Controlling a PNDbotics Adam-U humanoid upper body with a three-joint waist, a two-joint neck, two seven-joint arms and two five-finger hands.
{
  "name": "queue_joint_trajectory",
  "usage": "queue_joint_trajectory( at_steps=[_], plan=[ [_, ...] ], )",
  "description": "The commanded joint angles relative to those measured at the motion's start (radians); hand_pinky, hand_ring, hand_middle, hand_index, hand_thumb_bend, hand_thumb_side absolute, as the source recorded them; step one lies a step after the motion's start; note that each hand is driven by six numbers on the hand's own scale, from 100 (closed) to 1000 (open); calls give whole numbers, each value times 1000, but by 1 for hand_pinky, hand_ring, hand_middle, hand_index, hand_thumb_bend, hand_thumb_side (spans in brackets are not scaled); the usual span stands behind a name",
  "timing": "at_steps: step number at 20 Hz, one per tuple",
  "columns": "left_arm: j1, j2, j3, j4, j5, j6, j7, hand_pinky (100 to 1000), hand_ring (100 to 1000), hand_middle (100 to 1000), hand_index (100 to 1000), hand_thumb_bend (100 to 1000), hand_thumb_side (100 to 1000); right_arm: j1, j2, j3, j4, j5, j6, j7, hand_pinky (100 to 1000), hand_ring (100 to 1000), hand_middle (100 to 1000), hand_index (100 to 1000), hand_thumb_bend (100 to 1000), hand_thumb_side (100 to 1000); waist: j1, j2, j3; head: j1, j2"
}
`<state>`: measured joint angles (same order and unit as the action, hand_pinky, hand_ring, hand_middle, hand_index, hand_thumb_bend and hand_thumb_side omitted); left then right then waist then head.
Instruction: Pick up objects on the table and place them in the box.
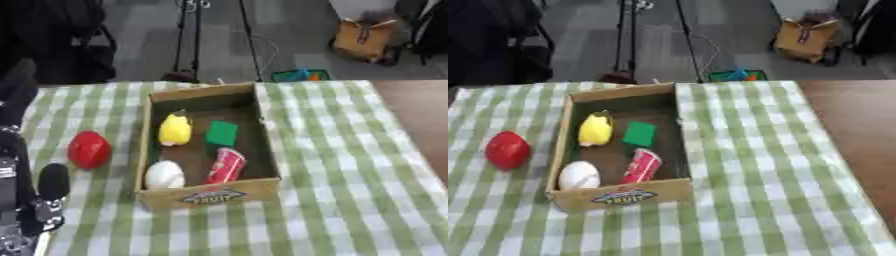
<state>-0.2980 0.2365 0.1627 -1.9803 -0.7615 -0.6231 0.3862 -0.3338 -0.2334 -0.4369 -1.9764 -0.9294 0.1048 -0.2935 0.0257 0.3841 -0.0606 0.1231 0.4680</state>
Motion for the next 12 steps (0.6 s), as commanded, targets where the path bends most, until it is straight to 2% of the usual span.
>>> queue_joint_trajectory(
  at_steps=[1,2,3,7,12],
  plan=[
    [-4,19,-4,-20,-8,5,-6,1000,1000,947,984,162,1000,-6,-14,-6,-24,6,3,1,631,664,521,643,100,345,-2,-16,0,-6,-8],
    [-3,27,-6,-20,-10,16,-23,1000,1000,949,994,100,981,-6,-15,-6,-24,6,3,1,631,663,520,642,100,345,-1,-17,0,-8,-6],
    [-2,50,-5,-20,-12,45,-55,1000,1000,966,1000,100,919,-5,-16,-5,-24,6,4,1,631,664,521,643,100,345,1,-20,0,-11,-3],
    [-18,138,4,-20,-43,158,-206,1000,1000,1000,1000,100,852,-1,-16,-3,-24,8,13,0,632,663,521,643,100,343,7,-27,-1,-16,3],
    [-49,229,1,-20,-124,246,-457,1000,1000,1000,1000,100,892,3,-19,-1,-24,9,16,0,632,663,521,643,100,343,11,-35,-4,-21,12]
  ],
)
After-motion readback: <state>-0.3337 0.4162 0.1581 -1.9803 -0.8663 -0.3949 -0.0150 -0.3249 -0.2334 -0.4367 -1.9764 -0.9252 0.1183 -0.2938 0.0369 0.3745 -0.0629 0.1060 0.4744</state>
